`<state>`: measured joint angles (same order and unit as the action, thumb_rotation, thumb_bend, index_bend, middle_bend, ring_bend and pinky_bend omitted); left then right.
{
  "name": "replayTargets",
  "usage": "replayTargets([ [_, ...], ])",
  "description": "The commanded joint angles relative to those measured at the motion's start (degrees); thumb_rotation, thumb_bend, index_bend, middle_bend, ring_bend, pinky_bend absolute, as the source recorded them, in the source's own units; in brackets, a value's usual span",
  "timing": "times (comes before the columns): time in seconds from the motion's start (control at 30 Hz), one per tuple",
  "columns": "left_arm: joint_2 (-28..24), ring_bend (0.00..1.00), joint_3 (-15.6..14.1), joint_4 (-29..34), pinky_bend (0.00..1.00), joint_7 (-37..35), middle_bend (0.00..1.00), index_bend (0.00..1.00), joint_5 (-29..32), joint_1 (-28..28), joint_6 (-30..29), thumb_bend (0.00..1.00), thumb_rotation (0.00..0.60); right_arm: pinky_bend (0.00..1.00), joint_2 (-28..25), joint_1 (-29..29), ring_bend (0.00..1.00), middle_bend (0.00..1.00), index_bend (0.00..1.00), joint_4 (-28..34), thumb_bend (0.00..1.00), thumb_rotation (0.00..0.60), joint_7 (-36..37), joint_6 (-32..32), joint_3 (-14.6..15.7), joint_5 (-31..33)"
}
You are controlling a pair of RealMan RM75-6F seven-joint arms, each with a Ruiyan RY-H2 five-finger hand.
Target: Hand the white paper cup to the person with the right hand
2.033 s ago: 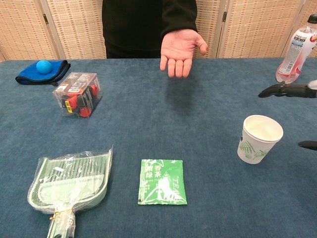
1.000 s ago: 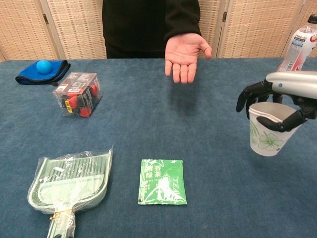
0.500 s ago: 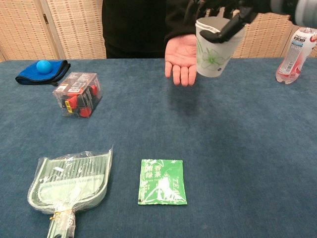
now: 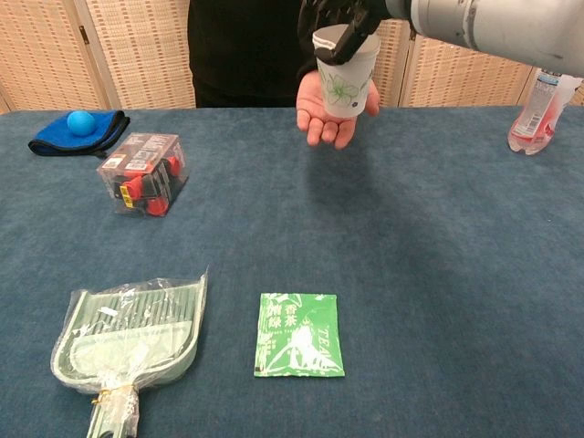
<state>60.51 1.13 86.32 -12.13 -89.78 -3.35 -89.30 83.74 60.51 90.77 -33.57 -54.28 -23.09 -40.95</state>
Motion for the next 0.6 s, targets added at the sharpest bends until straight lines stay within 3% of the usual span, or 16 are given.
replayTargets([
  [0.03, -0.09, 0.0, 0.11, -0.09, 0.17, -0.13, 0.0, 0.07, 0.22, -0.04, 0.16, 0.27, 0.6, 0.44, 0.27, 1.04, 0.32, 0.3, 0.29, -0.88, 0.35, 0.6, -0.06, 1.9, 1.34, 1.8],
  [0.17, -0.06, 0.0, 0.02, -0.06, 0.17, 0.08, 0.0, 0.07, 0.0, 0.11, -0.14, 0.27, 0.6, 0.26, -0.45, 1.6, 0.18, 0.17, 0.11, -0.93, 0.31, 0.6, 0.67, 4.0, 2.41, 3.08],
  [0.3, 0.0, 0.0, -0.14, -0.01, 0.17, 0.32, 0.0, 0.07, -0.5, 0.37, -0.73, 0.27, 0.6, 0.12, -2.71, 1.35, 0.07, 0.07, 0.01, 1.61, 0.29, 0.6, 1.83, 4.5, 3.02, 3.15],
  [0.43, 0.08, 0.0, -0.16, -0.12, 0.17, 0.86, 0.0, 0.07, -0.5, 0.34, -0.61, 0.27, 0.6, 0.03, -7.48, -0.35, 0.01, 0.02, 0.0, 8.6, 0.28, 0.6, 1.73, 1.21, 3.33, 1.78],
  [0.6, 0.27, 0.0, -0.11, 0.2, 0.17, 1.88, 0.0, 0.07, -0.52, 0.39, -0.75, 0.27, 0.6, 0.0, -15.69, -4.71, 0.0, 0.01, 0.0, 20.9, 0.27, 0.6, -0.62, -5.96, 5.51, -2.64],
])
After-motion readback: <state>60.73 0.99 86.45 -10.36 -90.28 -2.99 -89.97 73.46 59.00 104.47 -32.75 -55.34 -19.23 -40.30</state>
